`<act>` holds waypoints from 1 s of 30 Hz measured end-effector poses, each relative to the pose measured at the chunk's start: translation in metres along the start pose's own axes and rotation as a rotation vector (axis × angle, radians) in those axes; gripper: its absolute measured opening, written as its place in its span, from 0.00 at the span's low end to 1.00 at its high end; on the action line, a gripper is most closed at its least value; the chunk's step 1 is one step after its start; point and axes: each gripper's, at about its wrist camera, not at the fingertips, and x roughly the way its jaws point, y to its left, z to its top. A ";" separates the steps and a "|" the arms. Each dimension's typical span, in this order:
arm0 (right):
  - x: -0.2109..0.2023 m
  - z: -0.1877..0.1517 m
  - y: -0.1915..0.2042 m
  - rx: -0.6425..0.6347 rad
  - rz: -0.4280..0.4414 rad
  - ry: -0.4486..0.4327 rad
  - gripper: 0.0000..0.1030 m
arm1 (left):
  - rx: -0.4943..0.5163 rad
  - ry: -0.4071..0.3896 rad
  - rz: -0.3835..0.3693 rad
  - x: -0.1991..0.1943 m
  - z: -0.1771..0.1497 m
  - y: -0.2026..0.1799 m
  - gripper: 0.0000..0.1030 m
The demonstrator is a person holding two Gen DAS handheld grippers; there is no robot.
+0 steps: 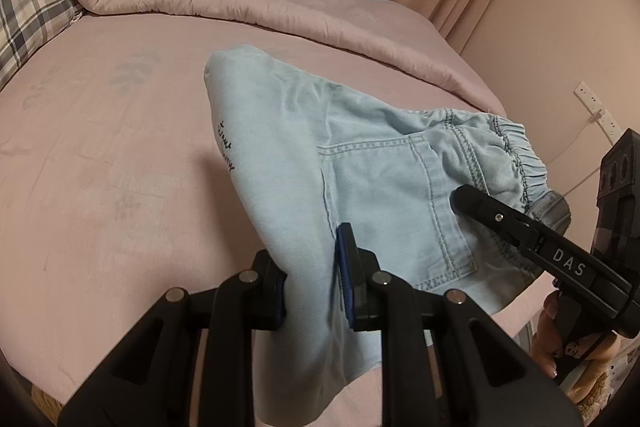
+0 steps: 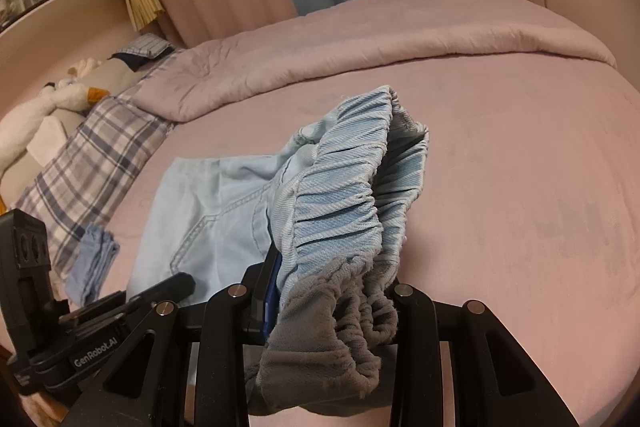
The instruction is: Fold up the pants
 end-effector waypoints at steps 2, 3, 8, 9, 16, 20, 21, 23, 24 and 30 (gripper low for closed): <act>0.007 0.002 -0.001 0.003 -0.002 0.008 0.35 | 0.003 0.005 0.009 0.008 0.004 0.002 0.19; 0.010 0.003 -0.001 0.003 -0.003 0.011 0.35 | 0.006 0.004 0.014 0.012 0.006 0.003 0.19; 0.030 0.005 -0.003 0.009 -0.024 0.028 0.35 | 0.005 0.022 0.041 0.035 0.011 0.010 0.20; 0.033 0.006 -0.003 0.012 -0.028 0.035 0.35 | 0.007 0.022 0.045 0.038 0.012 0.011 0.20; 0.061 0.005 -0.014 0.027 -0.044 0.079 0.35 | 0.005 0.067 0.074 0.070 0.012 0.022 0.21; 0.075 0.000 -0.019 0.029 -0.048 0.111 0.35 | -0.005 0.097 0.086 0.082 0.009 0.028 0.21; 0.077 -0.001 -0.020 0.025 -0.050 0.117 0.35 | -0.010 0.106 0.088 0.085 0.008 0.029 0.21; 0.082 -0.004 -0.022 0.025 -0.057 0.135 0.35 | -0.012 0.120 0.102 0.092 0.006 0.032 0.21; 0.085 -0.005 -0.024 0.026 -0.064 0.142 0.35 | -0.013 0.122 0.112 0.094 0.006 0.032 0.22; 0.095 -0.012 -0.038 0.051 -0.114 0.186 0.48 | -0.069 0.157 0.130 0.101 0.002 0.045 0.42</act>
